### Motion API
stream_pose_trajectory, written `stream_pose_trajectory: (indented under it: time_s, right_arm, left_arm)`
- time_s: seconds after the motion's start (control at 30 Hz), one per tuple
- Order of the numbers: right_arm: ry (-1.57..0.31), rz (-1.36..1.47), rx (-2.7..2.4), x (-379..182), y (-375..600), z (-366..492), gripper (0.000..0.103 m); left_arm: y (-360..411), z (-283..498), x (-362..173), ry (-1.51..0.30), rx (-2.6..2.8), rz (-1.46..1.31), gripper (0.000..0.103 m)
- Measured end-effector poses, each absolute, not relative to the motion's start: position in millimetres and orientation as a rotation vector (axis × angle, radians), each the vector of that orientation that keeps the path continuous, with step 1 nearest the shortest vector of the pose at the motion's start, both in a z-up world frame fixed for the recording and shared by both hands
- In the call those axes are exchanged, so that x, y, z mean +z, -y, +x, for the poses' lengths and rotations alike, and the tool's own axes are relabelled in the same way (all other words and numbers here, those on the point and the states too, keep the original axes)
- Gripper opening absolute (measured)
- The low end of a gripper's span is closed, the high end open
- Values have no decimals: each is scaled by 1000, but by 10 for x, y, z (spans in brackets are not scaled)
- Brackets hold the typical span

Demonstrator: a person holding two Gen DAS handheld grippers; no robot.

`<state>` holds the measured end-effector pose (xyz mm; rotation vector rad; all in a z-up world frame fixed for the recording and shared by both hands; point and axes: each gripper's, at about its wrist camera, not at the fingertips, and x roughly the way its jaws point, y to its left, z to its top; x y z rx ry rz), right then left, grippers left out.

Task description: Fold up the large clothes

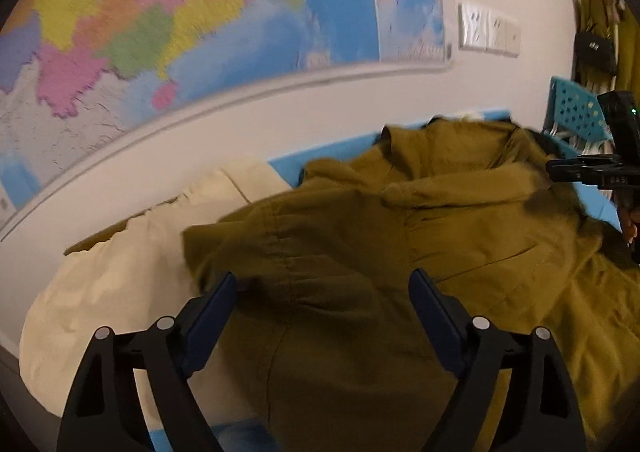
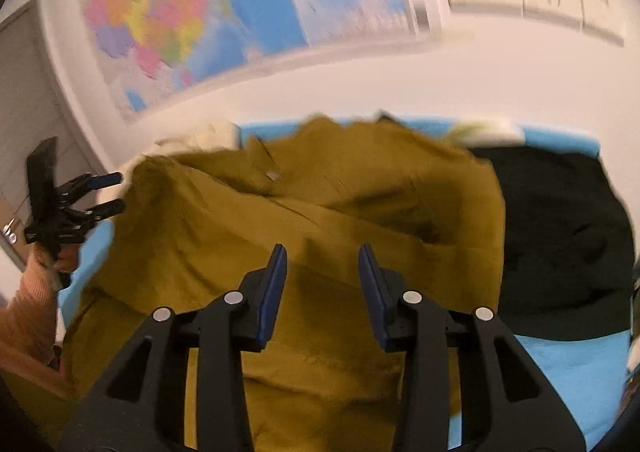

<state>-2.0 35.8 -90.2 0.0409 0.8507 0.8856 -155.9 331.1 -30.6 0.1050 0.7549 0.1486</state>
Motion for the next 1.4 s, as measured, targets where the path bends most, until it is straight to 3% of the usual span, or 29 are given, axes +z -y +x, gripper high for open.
stream_pose_trajectory:
  time_s: [0.03, 0.13, 0.2, 0.37, 0.53, 0.8, 0.87, 1.1, 1.17, 1.4]
  right_arm:
    - [-890, 48, 860, -1027, -368, 91, 34]
    - [-942, 131, 819, -1259, -274, 327, 11]
    - [-954, 176, 818, -1286, -210, 344, 7]
    - [-874, 151, 840, -986, -56, 52, 35]
    - [-858, 107, 950, -853, -13, -308, 36]
    - [-1009, 143, 909, -1321, -130, -249, 37]
    - [-986, 179, 908, -1241, -67, -307, 47]
    - [-870, 254, 929, -936, 498, -770, 64]
    - [-878, 293, 913, -969, 722, -931, 75]
    - [-960, 389, 822, -1345, 1335, -1426, 80]
  left_arm:
    - [-3354, -1478, -360, -766, 164, 101, 85]
    - [-3559, -1217, -590, -862, 195, 26, 82]
    - [-3556, -1136, -657, -880, 208, 42, 83]
    - [-3360, -1195, -584, -853, 257, 150, 84]
    - [-3248, -1517, -391, -764, 212, 133, 84]
    - [-3241, -1833, -468, -759, 230, 68, 84]
    - [-3295, -1985, -424, -746, 226, 15, 85]
    - [-3386, -2656, -388, -719, 207, -92, 91]
    - [-3418, -2836, -455, -736, 184, -149, 92]
    - [-3344, -3257, -772, -835, 123, -244, 92]
